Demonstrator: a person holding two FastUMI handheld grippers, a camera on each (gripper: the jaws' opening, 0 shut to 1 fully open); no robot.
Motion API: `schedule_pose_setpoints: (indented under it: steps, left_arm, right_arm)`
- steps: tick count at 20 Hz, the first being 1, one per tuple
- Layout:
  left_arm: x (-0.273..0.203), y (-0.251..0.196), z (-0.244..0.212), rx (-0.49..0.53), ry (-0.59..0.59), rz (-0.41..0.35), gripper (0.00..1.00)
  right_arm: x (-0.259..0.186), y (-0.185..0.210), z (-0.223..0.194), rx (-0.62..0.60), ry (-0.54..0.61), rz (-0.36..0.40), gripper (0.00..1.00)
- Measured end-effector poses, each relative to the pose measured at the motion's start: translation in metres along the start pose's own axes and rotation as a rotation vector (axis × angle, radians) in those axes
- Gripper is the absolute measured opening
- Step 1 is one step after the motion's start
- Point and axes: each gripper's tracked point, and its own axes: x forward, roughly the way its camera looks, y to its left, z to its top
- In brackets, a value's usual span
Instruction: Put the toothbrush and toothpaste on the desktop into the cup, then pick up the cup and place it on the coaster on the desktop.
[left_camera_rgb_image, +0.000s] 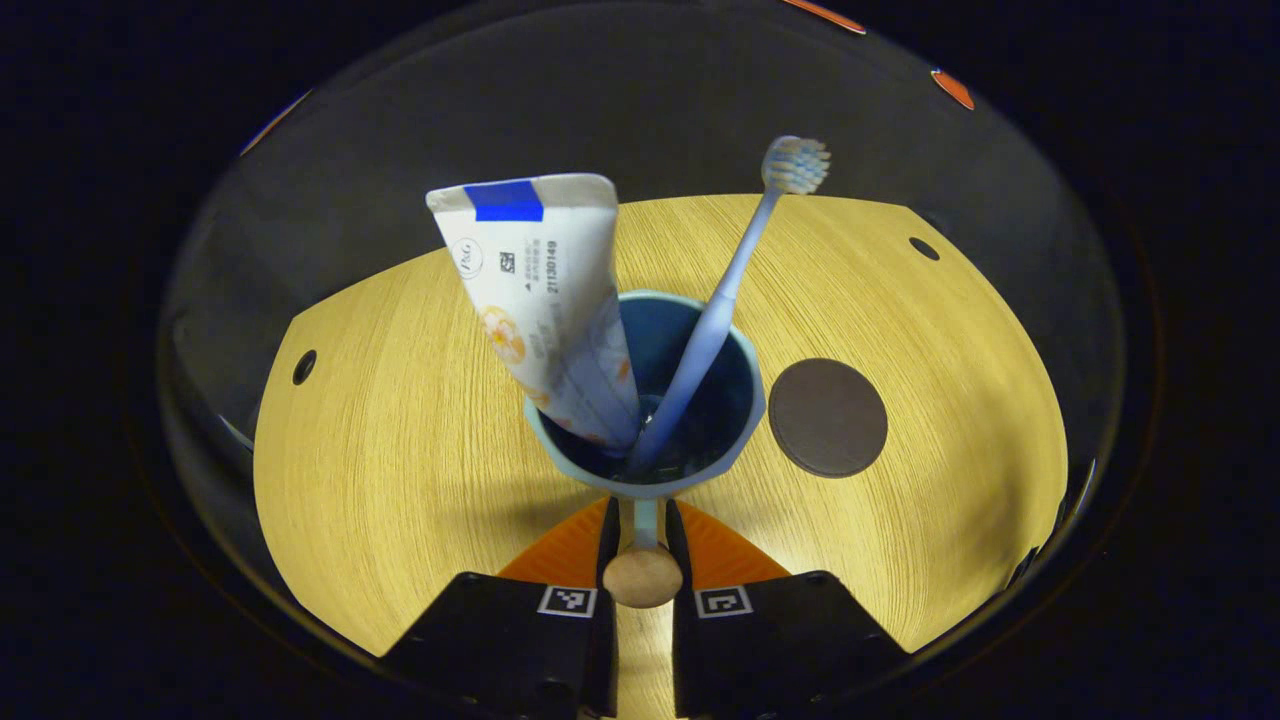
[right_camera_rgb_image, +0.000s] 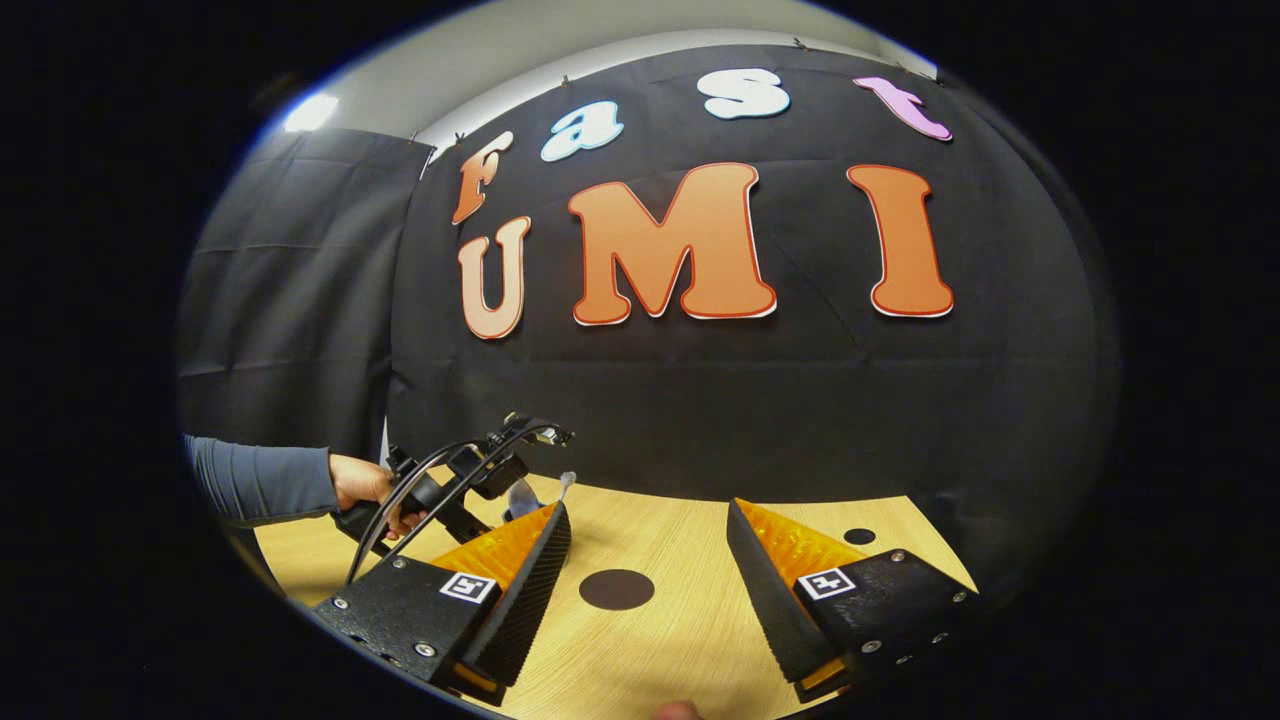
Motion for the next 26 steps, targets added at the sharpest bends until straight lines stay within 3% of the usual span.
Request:
schedule_pose_setpoints:
  steps: [5, 6, 9, 10, 11, 15, 17, 26]
  left_arm:
    - [0.002, 0.0, -0.003, -0.017, -0.045, -0.014, 0.21]
    - [0.001, 0.0, -0.004, -0.015, -0.057, -0.015, 0.21]
    - [-0.003, -0.001, -0.005, 0.006, -0.078, -0.027, 0.24]
    - [-0.002, -0.002, -0.003, 0.01, -0.083, -0.033, 0.21]
    - [-0.002, -0.001, -0.002, 0.015, -0.086, -0.043, 0.24]
    - [-0.003, -0.003, 0.002, 0.042, -0.095, -0.077, 0.21]
    - [-0.001, -0.009, -0.001, 0.056, -0.095, -0.094, 0.24]
    - [0.002, -0.01, -0.013, 0.081, -0.037, -0.12, 0.21]
  right_arm:
    - [-0.003, -0.001, 0.002, -0.002, -0.005, -0.003, 0.99]
    - [-0.004, -0.002, 0.003, -0.003, -0.007, -0.005, 0.94]
    - [-0.008, -0.002, 0.006, -0.002, -0.016, -0.007, 0.94]
    - [-0.009, -0.003, 0.007, -0.003, -0.017, -0.01, 0.94]
    - [-0.011, -0.003, 0.007, -0.007, -0.019, -0.011, 0.94]
    - [-0.019, -0.009, 0.009, -0.025, -0.021, -0.023, 0.94]
    - [-0.023, -0.012, 0.009, -0.022, -0.022, -0.03, 0.94]
    - [-0.029, -0.019, 0.0, -0.003, -0.005, -0.041, 0.94]
